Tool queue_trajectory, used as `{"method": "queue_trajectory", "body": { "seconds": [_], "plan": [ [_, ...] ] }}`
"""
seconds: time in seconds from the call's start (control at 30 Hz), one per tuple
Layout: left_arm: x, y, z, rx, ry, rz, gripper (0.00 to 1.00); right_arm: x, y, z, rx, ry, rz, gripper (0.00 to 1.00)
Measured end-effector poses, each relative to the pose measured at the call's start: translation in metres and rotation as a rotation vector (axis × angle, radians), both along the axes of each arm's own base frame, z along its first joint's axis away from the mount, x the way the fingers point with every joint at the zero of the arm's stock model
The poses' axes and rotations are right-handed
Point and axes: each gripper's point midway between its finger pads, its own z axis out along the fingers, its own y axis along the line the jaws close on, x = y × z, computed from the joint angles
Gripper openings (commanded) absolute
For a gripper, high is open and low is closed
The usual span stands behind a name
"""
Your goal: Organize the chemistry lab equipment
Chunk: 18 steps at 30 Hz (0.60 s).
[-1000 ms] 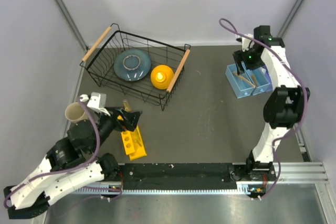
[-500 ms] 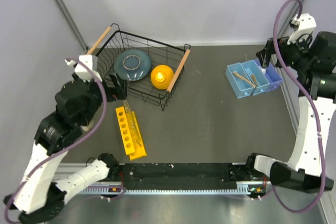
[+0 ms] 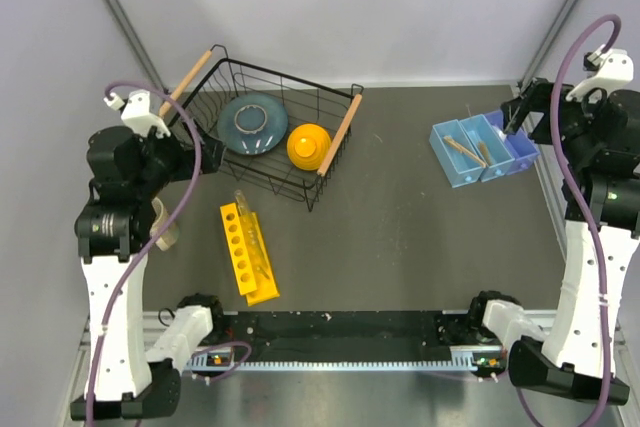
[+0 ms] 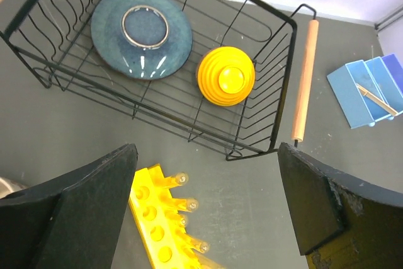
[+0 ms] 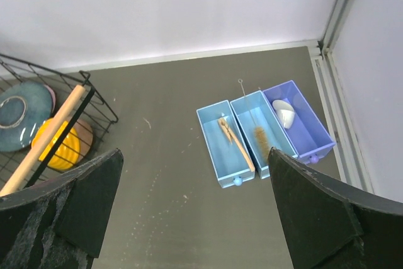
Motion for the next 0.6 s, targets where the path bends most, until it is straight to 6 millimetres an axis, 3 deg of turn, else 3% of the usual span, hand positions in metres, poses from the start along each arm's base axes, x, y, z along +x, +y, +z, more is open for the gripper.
{"method": "queue_trajectory", "body": {
  "seconds": [0.3, 0.6],
  "plan": [
    [-0.037, 0.001, 0.022, 0.032, -0.127, 0.0, 0.99, -0.008, -0.009, 0.016, 0.011, -0.042, -0.075, 0.99],
    [-0.042, 0.003, 0.018, 0.035, -0.131, 0.014, 0.99, -0.01, -0.02, 0.024, -0.027, -0.06, -0.128, 0.99]
  ]
}}
